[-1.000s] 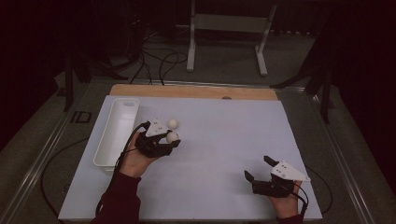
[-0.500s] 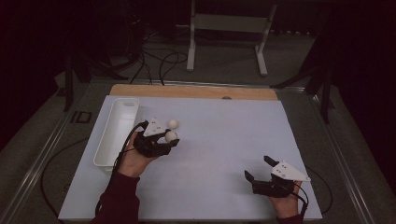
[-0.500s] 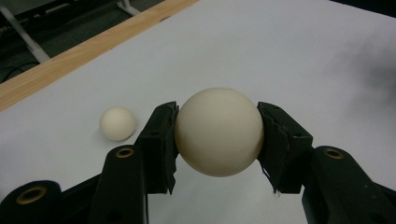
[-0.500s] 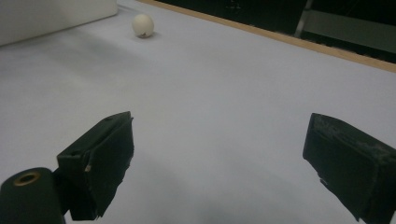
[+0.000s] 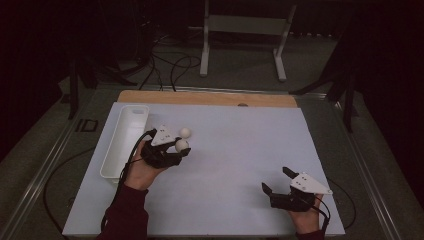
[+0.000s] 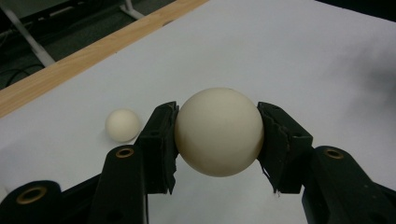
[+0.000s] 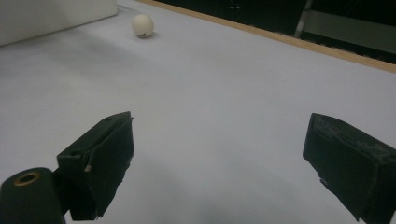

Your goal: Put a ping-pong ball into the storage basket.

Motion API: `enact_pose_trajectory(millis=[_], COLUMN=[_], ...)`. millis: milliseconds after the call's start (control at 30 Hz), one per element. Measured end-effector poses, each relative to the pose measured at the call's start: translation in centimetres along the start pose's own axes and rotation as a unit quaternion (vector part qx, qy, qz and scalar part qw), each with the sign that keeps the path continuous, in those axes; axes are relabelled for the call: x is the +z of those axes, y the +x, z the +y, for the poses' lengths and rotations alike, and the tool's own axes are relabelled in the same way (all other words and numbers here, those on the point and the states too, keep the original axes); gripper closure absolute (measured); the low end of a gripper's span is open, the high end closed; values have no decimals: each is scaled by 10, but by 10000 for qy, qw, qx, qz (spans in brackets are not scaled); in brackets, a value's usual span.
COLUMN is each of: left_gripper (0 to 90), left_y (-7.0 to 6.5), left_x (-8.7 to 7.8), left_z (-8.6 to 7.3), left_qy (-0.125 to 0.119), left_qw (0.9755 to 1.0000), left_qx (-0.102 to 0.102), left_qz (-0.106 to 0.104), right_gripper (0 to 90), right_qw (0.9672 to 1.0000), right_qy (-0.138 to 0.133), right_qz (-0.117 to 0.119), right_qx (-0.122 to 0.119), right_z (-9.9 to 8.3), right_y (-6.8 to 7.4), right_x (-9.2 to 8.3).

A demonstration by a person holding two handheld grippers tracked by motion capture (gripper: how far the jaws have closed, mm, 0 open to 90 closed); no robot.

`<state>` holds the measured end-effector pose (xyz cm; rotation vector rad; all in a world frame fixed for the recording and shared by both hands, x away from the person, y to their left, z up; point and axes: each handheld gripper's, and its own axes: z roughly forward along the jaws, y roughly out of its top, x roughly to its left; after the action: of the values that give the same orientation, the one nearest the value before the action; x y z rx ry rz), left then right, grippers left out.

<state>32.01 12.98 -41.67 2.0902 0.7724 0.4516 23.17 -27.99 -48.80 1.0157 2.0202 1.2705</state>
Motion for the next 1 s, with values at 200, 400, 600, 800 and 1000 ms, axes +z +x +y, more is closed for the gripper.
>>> enact_pose_trajectory(millis=[200,400,600,800,1000], left_gripper=[512,512,512,512,512], left_y=[0,2,5,10,11], left_x=[-2,-5,-9,-13,-16], left_z=[0,1,0,-1,-1], left_qy=[-11,-37,-93,-117,-161], left_qw=[10000,10000,9999,9998,9996], left_qx=[1,-12,-46,-101,-148], left_qz=[12,48,92,154,188], right_gripper=[84,84,84,85,84], right_qw=[10000,10000,10000,10000,10000], right_qy=[0,-5,-3,-5,-4], right_qz=[0,-1,-8,-15,-18], right_qx=[-1,-2,-1,-4,-7], right_z=[0,0,0,0,0], right_y=[0,0,0,0,0], right_x=[0,0,0,0,0])
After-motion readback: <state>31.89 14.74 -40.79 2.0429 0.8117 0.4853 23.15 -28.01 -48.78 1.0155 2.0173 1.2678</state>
